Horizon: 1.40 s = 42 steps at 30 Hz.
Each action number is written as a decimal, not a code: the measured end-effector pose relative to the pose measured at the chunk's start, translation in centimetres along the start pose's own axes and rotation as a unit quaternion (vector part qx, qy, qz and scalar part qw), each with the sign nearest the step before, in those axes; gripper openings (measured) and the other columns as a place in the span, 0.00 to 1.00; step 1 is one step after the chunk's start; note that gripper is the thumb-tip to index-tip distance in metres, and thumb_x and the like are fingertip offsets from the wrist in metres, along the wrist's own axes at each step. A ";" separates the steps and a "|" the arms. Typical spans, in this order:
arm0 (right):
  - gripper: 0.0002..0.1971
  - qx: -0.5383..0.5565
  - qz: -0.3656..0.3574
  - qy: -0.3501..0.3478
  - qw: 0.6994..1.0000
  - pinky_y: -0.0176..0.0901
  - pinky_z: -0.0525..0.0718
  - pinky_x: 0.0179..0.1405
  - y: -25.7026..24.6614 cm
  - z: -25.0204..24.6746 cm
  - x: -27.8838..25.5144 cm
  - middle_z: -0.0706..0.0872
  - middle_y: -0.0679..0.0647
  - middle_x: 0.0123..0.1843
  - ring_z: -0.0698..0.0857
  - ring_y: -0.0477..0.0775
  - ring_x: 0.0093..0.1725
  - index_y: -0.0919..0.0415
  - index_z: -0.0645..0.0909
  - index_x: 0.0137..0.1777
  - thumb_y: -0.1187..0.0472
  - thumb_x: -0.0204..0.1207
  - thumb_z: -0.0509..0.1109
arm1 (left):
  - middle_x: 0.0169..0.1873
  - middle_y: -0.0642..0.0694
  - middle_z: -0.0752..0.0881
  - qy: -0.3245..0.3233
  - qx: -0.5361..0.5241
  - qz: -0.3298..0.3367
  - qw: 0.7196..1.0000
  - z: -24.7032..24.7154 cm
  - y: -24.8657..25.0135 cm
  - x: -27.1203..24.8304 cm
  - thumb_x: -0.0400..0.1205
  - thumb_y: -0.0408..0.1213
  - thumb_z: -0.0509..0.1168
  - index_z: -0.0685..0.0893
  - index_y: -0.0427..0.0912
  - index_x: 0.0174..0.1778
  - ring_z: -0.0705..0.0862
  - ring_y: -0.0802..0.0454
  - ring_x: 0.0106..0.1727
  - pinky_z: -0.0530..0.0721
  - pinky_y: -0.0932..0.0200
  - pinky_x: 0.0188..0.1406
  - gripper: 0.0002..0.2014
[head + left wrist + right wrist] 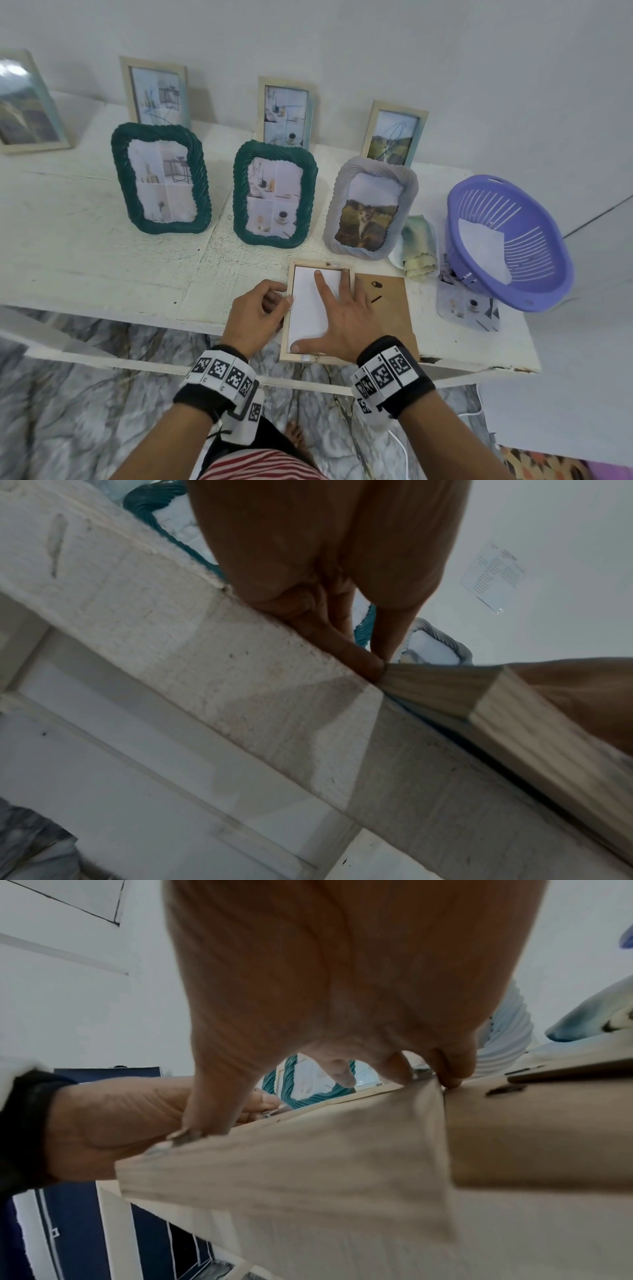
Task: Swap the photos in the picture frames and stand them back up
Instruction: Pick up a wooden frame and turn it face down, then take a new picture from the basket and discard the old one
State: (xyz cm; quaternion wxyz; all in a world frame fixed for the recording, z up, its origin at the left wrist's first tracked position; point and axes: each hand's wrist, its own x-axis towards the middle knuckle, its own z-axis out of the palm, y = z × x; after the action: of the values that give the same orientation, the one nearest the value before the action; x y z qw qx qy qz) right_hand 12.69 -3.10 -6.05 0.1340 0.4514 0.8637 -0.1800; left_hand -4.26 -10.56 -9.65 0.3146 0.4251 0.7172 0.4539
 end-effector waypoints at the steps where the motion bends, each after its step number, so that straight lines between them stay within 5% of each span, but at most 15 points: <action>1: 0.67 0.005 0.000 0.000 1.000 0.67 0.46 0.80 -0.1 -0.1 -0.1 0.34 0.68 0.84 0.39 0.76 0.82 0.46 0.32 0.84 0.18 0.55 0.66 | 0.35 0.51 0.86 -0.001 -0.001 0.000 1.000 0.0 0.0 0.0 0.79 0.43 0.73 0.86 0.50 0.52 0.86 0.51 0.37 0.90 0.44 0.38 0.08; 8: 0.65 0.022 0.008 0.024 0.999 0.64 0.51 0.80 -0.1 -0.5 -0.4 0.41 0.64 0.86 0.47 0.73 0.83 0.48 0.35 0.84 0.21 0.58 0.68 | 0.36 0.51 0.86 -0.007 -0.001 0.000 1.000 -0.1 0.0 -0.1 0.79 0.43 0.73 0.85 0.49 0.53 0.87 0.51 0.38 0.91 0.47 0.38 0.08; 14: 0.59 0.055 0.025 0.128 0.990 0.60 0.64 0.76 -0.4 -0.7 -1.0 0.66 0.56 0.79 0.65 0.66 0.75 0.44 0.47 0.84 0.24 0.58 0.70 | 0.39 0.48 0.87 -0.010 -0.022 -0.002 1.000 -0.3 0.9 -0.3 0.81 0.39 0.71 0.85 0.46 0.55 0.87 0.48 0.39 0.90 0.54 0.32 0.08; 20: 0.57 0.111 -0.003 0.158 0.981 0.51 0.67 0.73 -0.2 -1.9 -2.9 0.53 0.56 0.85 0.58 0.59 0.80 0.41 0.45 0.84 0.29 0.61 0.74 | 0.49 0.57 0.85 -0.006 -0.023 0.069 0.997 -0.4 3.0 -1.5 0.81 0.56 0.64 0.85 0.52 0.55 0.83 0.61 0.50 0.83 0.64 0.43 0.15; 24: 0.57 0.183 -0.031 0.134 0.973 0.45 0.63 0.76 -0.2 -2.2 -4.2 0.42 0.53 0.86 0.50 0.55 0.84 0.40 0.44 0.84 0.33 0.62 0.77 | 0.43 0.48 0.89 -0.075 -0.137 0.026 0.987 -0.4 4.9 -2.0 0.74 0.56 0.69 0.86 0.51 0.56 0.87 0.47 0.48 0.88 0.45 0.48 0.18; 26: 0.52 0.251 -0.039 0.157 0.954 0.37 0.59 0.75 0.1 -2.3 -5.0 0.42 0.50 0.87 0.49 0.49 0.85 0.40 0.49 0.84 0.38 0.66 0.78 | 0.40 0.42 0.89 -0.073 -0.162 0.013 0.984 -0.5 5.6 -1.9 0.77 0.47 0.72 0.86 0.48 0.57 0.88 0.40 0.46 0.88 0.38 0.50 0.14; 28: 0.42 0.295 -0.037 0.212 0.931 0.43 0.67 0.76 0.3 -2.8 -5.9 0.54 0.46 0.85 0.59 0.47 0.82 0.40 0.55 0.83 0.47 0.74 0.76 | 0.38 0.43 0.90 -0.059 -0.181 -0.001 0.982 -0.7 6.3 -1.7 0.81 0.36 0.71 0.85 0.43 0.56 0.89 0.43 0.43 0.89 0.39 0.48 0.09; 31: 0.28 0.482 -0.042 0.238 0.842 0.47 0.87 0.54 0.1 -3.7 -6.7 0.74 0.40 0.75 0.85 0.37 0.56 0.40 0.68 0.73 0.67 0.80 0.70 | 0.36 0.44 0.90 -0.059 -0.199 -0.021 0.978 -1.3 6.4 -1.1 0.82 0.30 0.68 0.84 0.42 0.55 0.89 0.47 0.42 0.90 0.44 0.45 0.08; 33: 0.31 0.597 -0.030 0.199 0.777 0.48 0.89 0.49 -0.6 -4.0 -6.9 0.88 0.40 0.59 0.90 0.44 0.49 0.45 0.64 0.76 0.74 0.81 0.65 | 0.38 0.46 0.89 -0.059 -0.180 -0.026 0.982 -1.5 6.4 -0.7 0.81 0.32 0.70 0.83 0.47 0.55 0.88 0.47 0.43 0.89 0.49 0.42 0.09; 35: 0.40 0.639 -0.014 0.211 0.740 0.52 0.89 0.49 -1.2 -3.7 -6.9 0.91 0.51 0.53 0.89 0.64 0.51 0.43 0.51 0.83 0.74 0.81 0.64 | 0.45 0.54 0.85 -0.019 -0.089 -0.009 0.996 -1.5 6.4 -0.6 0.78 0.37 0.74 0.80 0.52 0.56 0.85 0.54 0.44 0.87 0.59 0.42 0.13; 37: 0.39 0.648 -0.011 0.229 0.727 0.56 0.85 0.51 -1.9 -3.4 -6.9 0.86 0.68 0.52 0.83 0.76 0.55 0.44 0.52 0.84 0.72 0.81 0.65 | 0.48 0.57 0.80 0.028 0.019 0.039 0.999 -1.6 6.8 -0.8 0.77 0.41 0.75 0.78 0.54 0.56 0.82 0.60 0.45 0.83 0.64 0.42 0.16; 39: 0.36 0.650 -0.015 0.235 0.723 0.56 0.83 0.56 -2.6 -3.2 -7.1 0.89 0.65 0.50 0.87 0.68 0.54 0.44 0.57 0.82 0.70 0.81 0.67 | 0.47 0.57 0.83 0.005 0.011 0.079 0.997 -1.6 7.2 -0.8 0.79 0.42 0.72 0.80 0.53 0.55 0.83 0.59 0.43 0.85 0.62 0.42 0.11; 42: 0.30 0.638 -0.022 0.246 0.730 0.51 0.83 0.59 -3.3 -3.1 -7.4 0.91 0.58 0.52 0.87 0.52 0.54 0.43 0.67 0.78 0.62 0.78 0.70 | 0.51 0.54 0.88 -0.130 -0.136 0.045 0.981 -1.5 8.3 -1.4 0.82 0.50 0.65 0.83 0.52 0.59 0.88 0.58 0.48 0.90 0.54 0.43 0.12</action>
State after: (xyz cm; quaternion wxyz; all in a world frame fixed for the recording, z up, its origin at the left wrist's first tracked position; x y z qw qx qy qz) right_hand 13.88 -8.89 0.32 -0.4064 0.4401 0.5582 -0.5741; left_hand -2.18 -10.47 -1.40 0.4389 0.4657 0.5821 0.5017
